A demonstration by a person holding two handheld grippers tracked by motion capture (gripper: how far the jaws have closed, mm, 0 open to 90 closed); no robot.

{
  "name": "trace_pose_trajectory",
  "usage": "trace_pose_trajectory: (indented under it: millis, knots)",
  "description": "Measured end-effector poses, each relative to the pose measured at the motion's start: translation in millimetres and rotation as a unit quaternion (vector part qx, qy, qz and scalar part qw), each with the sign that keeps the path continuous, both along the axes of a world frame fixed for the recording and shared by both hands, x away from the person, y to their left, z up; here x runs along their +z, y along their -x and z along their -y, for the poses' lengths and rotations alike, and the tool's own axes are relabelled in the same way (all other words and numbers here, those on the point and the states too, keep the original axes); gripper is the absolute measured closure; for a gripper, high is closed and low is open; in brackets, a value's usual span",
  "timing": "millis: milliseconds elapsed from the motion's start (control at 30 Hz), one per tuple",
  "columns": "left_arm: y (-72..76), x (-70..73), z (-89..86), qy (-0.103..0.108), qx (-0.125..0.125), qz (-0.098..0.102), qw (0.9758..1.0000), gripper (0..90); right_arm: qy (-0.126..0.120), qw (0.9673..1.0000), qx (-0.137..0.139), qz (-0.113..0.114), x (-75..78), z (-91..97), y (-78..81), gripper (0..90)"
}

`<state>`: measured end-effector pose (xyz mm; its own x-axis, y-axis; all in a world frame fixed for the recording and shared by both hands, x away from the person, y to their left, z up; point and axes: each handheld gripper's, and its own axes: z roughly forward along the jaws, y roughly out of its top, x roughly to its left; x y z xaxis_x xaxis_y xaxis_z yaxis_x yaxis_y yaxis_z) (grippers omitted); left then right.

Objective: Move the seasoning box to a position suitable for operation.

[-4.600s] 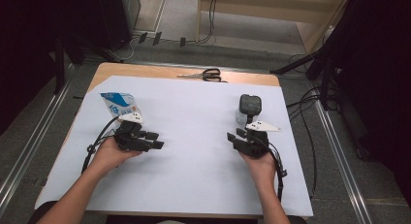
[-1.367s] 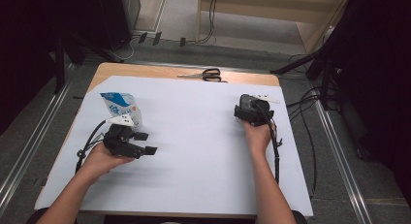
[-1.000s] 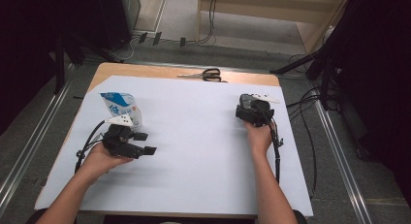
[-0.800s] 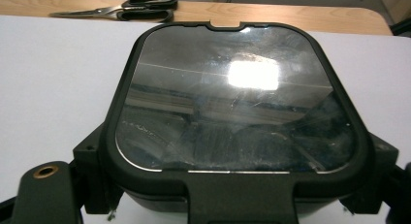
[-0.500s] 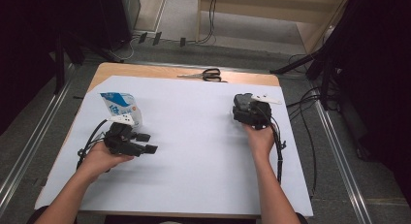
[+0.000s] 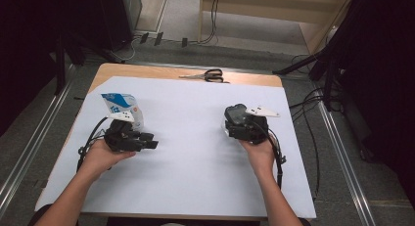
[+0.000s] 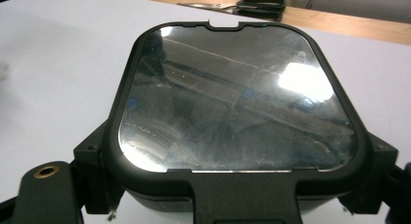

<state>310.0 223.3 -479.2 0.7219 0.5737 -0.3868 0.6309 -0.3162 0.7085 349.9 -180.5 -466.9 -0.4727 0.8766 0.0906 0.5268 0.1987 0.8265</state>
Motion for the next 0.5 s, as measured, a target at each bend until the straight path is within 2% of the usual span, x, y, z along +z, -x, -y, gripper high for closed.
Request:
trace_pose_trajectory:
  millis: [33,133,233,500]
  knots:
    - [-0.8,-0.2,-0.1,0.004,0.003,-0.003,1.0,58.3,-0.002,1.0,0.004,-0.001,-0.5,-1.5,1.1,16.3]
    - [-1.1,-0.9,0.5,-0.003,0.008,0.009,0.9999,57.5,-0.001,0.9996,0.027,-0.006,-3.6,-15.6,6.4,16.3]
    - [-1.6,-2.1,1.4,-0.005,0.008,0.006,0.9999,57.0,-0.004,0.9992,0.04,-0.008,-5.3,-24.7,8.2,16.3]
    - [0.2,-4.0,5.4,-0.026,-0.006,0.005,0.9996,56.6,-0.009,0.9955,0.092,-0.018,-11.4,-63.6,14.3,16.3]
